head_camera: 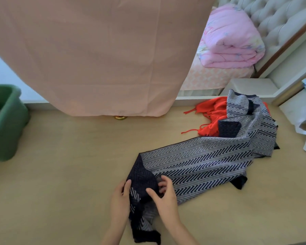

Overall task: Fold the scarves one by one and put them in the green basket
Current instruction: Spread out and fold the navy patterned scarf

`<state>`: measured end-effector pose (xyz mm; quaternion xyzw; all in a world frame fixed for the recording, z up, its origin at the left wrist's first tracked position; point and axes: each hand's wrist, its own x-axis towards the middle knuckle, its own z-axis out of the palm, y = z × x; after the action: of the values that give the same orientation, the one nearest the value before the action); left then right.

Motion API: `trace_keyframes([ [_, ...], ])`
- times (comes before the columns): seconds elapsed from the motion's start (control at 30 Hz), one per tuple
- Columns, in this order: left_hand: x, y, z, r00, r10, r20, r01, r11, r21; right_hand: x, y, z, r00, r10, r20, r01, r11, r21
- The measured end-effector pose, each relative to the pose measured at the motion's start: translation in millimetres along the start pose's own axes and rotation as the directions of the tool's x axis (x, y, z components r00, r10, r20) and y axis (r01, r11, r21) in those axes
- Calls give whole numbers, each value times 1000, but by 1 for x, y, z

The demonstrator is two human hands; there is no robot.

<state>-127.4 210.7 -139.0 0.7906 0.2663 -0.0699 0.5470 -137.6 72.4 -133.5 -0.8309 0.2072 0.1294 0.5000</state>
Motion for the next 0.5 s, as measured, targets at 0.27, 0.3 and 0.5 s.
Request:
trace_keyframes([
  [0.27,-1,-15,-46,988,-144,-57,124,955,-270,-6,-63,31,960,-217,178,229,972,-53],
  [0.3,-2,-18,-51,983,-181,-35,161,935,-317,-4,-75,35,950,-226,215,238,971,-31],
  [0.5,-25,-45,-57,986,-138,91,149,980,-130,24,-122,65,832,-195,519,213,977,25],
])
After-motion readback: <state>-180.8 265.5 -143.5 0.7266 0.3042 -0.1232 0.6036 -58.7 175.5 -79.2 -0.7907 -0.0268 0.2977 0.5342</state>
